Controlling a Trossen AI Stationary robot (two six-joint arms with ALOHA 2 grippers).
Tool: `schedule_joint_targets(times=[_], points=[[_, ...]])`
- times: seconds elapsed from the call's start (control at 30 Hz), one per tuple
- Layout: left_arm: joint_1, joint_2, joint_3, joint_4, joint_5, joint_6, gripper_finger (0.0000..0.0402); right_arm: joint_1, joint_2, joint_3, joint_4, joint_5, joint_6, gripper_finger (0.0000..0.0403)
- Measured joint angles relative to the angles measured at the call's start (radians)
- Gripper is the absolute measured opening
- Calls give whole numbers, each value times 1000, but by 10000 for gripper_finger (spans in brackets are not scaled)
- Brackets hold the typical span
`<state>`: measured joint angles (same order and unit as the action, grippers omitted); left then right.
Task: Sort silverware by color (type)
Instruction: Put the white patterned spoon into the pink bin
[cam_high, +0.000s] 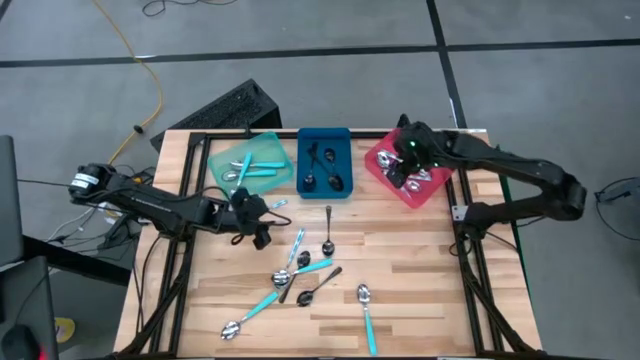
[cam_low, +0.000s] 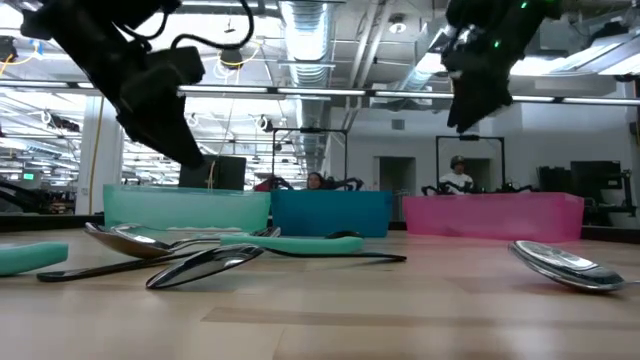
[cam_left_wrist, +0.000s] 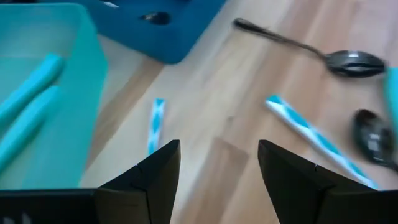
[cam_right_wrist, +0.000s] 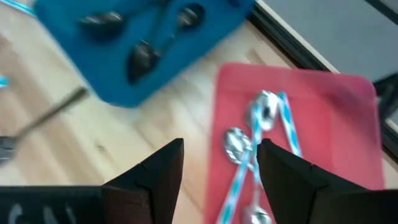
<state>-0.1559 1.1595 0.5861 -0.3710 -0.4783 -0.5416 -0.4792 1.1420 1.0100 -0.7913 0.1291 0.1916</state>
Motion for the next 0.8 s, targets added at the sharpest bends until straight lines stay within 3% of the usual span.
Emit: schedule_joint_targets(times=[0.4, 0.63, 0.8], points=[[65, 101, 0, -4, -20, 114, 201, 193, -41, 0, 22, 1, 74, 225], [68, 209, 7, -4, -115, 85, 201, 234, -24, -1, 33, 3, 74, 225], [96, 245, 20, -14, -93, 81, 201, 245, -24, -1, 35, 3, 74, 225]])
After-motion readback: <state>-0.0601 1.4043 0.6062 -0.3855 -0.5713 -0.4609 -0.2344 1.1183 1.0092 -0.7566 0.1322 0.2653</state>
